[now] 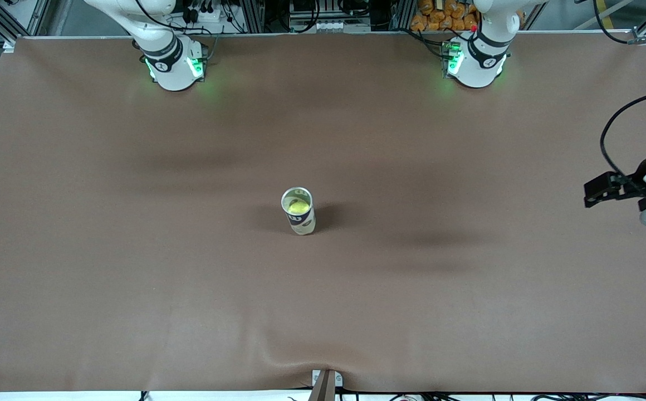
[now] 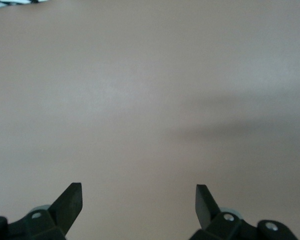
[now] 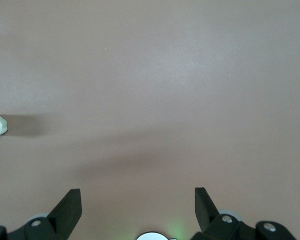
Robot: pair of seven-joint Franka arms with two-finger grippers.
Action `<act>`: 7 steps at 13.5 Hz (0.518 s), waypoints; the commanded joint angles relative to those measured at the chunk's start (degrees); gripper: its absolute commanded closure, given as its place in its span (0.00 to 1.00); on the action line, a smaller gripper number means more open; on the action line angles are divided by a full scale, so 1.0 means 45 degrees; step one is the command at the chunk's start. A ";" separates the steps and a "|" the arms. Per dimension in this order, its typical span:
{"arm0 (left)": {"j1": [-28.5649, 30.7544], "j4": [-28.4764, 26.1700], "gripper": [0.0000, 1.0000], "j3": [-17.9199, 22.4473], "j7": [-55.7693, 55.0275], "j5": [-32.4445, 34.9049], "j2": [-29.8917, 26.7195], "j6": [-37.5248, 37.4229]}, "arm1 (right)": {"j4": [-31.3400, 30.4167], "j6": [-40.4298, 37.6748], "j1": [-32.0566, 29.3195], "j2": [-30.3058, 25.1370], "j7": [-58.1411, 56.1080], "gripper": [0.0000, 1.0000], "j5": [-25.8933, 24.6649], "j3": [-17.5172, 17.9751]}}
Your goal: Insert tennis ball vertically with right arm
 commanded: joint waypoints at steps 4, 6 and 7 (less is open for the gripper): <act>-0.1852 -0.0393 0.00 0.2010 0.0169 -0.0530 -0.1762 -0.2087 | 0.0094 -0.0167 -0.0283 -0.0105 -0.0147 0.00 0.0263 0.0103; -0.2265 -0.0393 0.00 0.2442 0.0169 -0.0685 -0.2075 -0.2498 | 0.0094 -0.0186 -0.0283 -0.0105 -0.0147 0.00 0.0263 0.0103; -0.2285 -0.0412 0.00 0.2598 0.0169 -0.0822 -0.2173 -0.2732 | 0.0094 -0.0187 -0.0283 -0.0105 -0.0166 0.00 0.0263 0.0103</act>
